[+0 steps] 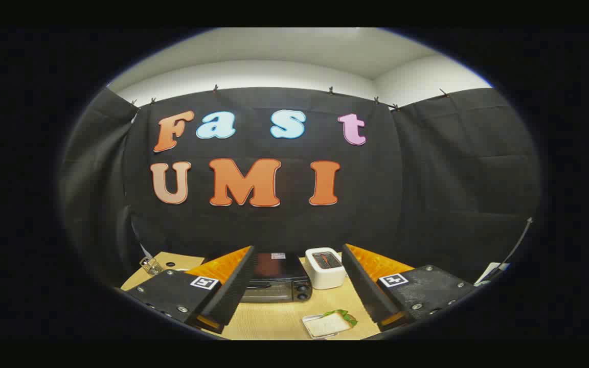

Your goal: Open the toaster oven, put the food inside, and close the toaster oven door.

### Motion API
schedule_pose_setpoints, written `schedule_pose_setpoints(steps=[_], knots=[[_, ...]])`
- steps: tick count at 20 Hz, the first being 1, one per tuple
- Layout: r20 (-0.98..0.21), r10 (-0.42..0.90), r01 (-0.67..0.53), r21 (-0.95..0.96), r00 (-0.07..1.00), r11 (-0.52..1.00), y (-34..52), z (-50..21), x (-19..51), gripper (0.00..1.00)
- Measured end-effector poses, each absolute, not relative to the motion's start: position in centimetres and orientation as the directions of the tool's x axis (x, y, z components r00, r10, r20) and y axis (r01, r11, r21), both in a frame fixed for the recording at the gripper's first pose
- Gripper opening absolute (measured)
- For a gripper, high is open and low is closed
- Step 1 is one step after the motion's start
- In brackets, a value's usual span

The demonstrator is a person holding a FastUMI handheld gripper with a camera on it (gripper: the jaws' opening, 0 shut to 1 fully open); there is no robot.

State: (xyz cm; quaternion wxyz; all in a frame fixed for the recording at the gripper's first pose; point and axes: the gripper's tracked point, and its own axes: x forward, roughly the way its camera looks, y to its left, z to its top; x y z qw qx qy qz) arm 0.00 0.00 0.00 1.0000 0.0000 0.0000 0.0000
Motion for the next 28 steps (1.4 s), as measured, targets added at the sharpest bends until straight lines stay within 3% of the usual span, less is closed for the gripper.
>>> schedule_pose_setpoints(steps=[18,28], knots=[[0.031,0.088,-0.088,0.0,0.996,0.996,4.4,1.6,0.0,0.98],[-0.009,0.19,-0.19,0.002,0.982,0.982,11.3,-2.3,3.6,0.98]])
